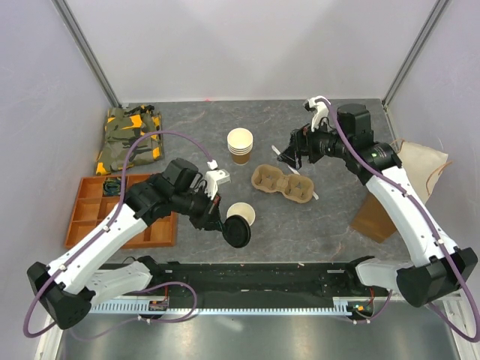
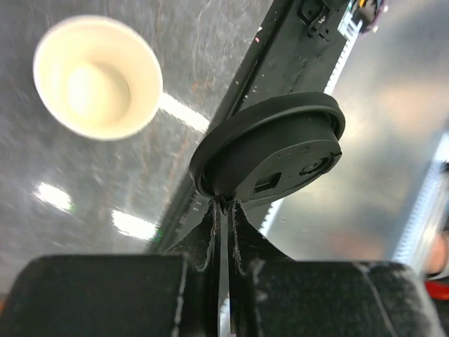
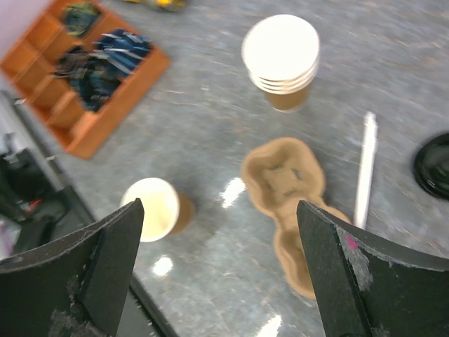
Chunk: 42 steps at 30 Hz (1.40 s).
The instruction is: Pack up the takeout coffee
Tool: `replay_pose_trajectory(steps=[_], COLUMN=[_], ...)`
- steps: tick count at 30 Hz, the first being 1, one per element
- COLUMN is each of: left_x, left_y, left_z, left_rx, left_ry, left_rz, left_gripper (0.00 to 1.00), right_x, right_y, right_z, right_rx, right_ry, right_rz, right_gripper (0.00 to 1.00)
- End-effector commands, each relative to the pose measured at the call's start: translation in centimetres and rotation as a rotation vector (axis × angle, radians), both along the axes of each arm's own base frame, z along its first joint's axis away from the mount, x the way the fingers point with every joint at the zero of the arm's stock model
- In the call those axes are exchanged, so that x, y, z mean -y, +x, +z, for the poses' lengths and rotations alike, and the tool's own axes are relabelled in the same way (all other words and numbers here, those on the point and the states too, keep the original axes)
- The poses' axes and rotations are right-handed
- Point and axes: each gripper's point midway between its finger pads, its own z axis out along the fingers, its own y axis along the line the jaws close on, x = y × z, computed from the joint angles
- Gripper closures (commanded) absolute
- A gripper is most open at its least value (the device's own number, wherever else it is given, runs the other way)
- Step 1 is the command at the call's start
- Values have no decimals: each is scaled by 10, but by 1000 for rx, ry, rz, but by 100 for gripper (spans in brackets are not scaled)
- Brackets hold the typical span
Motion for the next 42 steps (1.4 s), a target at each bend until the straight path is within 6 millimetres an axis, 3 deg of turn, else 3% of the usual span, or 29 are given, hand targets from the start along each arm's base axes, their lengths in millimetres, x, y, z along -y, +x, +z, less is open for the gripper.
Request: replay_pose_trajectory(steps=[1, 5, 6, 9, 13, 14, 16, 17, 20, 23, 28, 34, 38, 42], left_x=[-4, 0, 3, 14, 17, 15, 13, 11, 5, 5, 9, 4, 3, 3], left_y=[8, 20, 24, 31, 50, 56, 60, 61, 65, 65, 66, 67, 72, 77], left_z=[-3, -10, -2, 6, 10, 7, 2, -3, -16, -28, -29, -44, -50, -54], left_rx=[-200, -356, -366, -444, -468, -464, -481, -488, -575, -704, -733, -744, -733, -717], left_ry=[42, 73, 60, 48, 39, 48, 58, 71, 86, 82, 75, 128, 155, 176], left_rz=[248, 409, 422, 466, 582, 618, 649, 667, 726, 759, 758, 792, 807, 813], left_gripper=[98, 98, 98, 98, 98, 98, 98, 98, 98, 98, 98, 98, 98, 98], right_x=[15, 16, 16, 3, -33, -35, -40, -39, -35, -37, -36, -48, -58, -67], right_y=[25, 35, 34, 25, -9, -15, -21, -24, -20, -22, -25, -29, -38, -45], right_z=[0, 14, 11, -11, -39, -54, -55, -66, -71, -78, -103, -107, -111, -114], right_rx=[87, 112, 96, 28, -240, -318, -357, -374, -359, -377, -386, -388, -413, -443], right_ry=[-56, -61, -65, -70, 94, 117, 177, 173, 156, 150, 89, 76, 80, 81], right_rz=[-111, -137, -134, -16, 175, 168, 160, 140, 69, 71, 45, 62, 90, 116], right_gripper=[2, 2, 2, 2, 2, 3, 4, 4, 2, 7, 24, 30, 46, 53])
